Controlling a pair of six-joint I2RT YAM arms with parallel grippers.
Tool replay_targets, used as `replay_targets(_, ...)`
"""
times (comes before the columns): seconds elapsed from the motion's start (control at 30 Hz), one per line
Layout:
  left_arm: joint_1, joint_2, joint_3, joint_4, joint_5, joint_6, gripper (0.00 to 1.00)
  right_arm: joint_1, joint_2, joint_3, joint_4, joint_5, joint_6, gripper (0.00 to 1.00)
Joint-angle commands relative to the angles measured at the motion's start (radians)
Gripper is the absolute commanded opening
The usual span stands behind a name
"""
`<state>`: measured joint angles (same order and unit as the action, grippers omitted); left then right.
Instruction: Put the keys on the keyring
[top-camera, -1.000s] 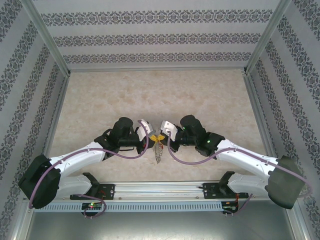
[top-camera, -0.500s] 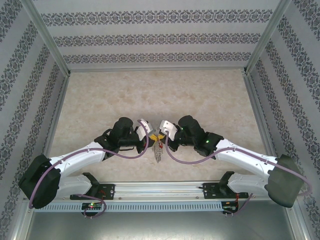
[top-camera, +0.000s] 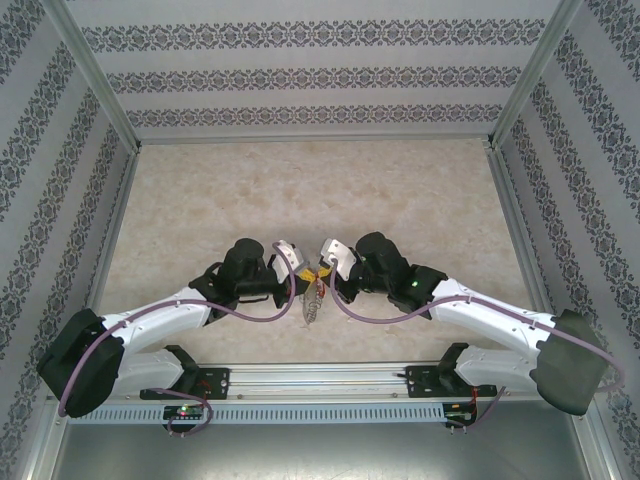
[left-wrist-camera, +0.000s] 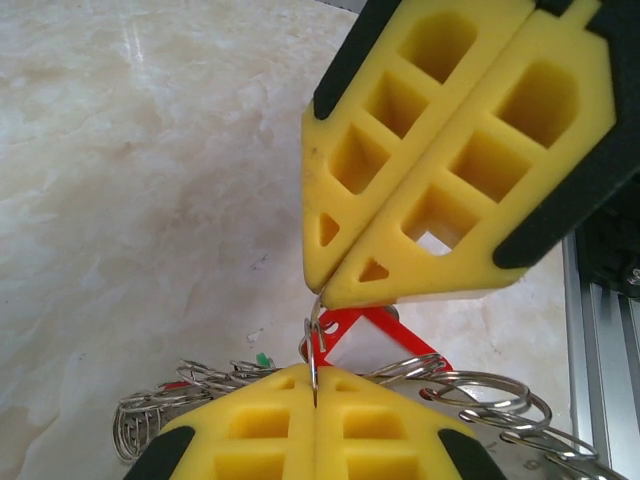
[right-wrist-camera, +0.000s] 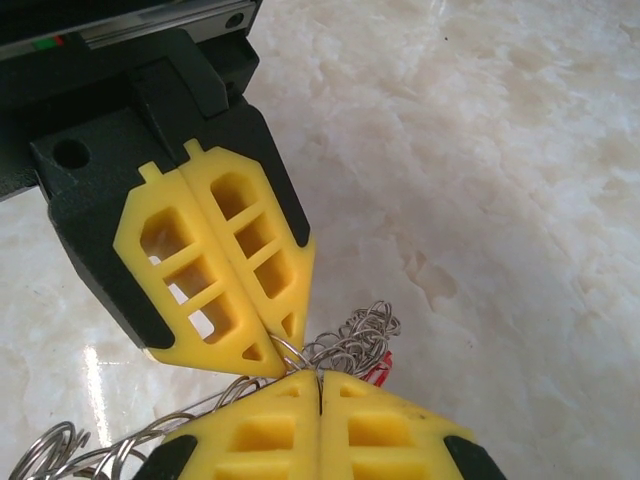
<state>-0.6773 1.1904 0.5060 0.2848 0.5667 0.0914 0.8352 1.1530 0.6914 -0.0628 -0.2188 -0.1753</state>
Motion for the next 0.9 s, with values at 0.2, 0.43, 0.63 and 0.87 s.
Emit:
replay_targets(0.2, -0.022, -0.051, -0.054, 0.111, 0.003, -0.013, 0.00, -0.025, 0.083, 0.100, -0.148, 0.067, 0.086, 0.00)
replay_targets(0.43, -0.022, -0.082, -0.089, 0.138, -0.045, -0.018, 0.00, -0.069, 0.077, 0.114, -0.176, 0.057, 0.158, 0.00)
replay_targets(0.63, -0.022, -0.081, -0.107, 0.149, -0.066, -0.026, 0.00, -0.056, 0.063, 0.156, -0.204, 0.018, 0.122, 0.00)
replay_targets(0.87, -0.022, -0.058, -0.103, 0.133, -0.060, -0.026, 0.00, -0.049, 0.056, 0.151, -0.207, 0.061, 0.102, 0.00)
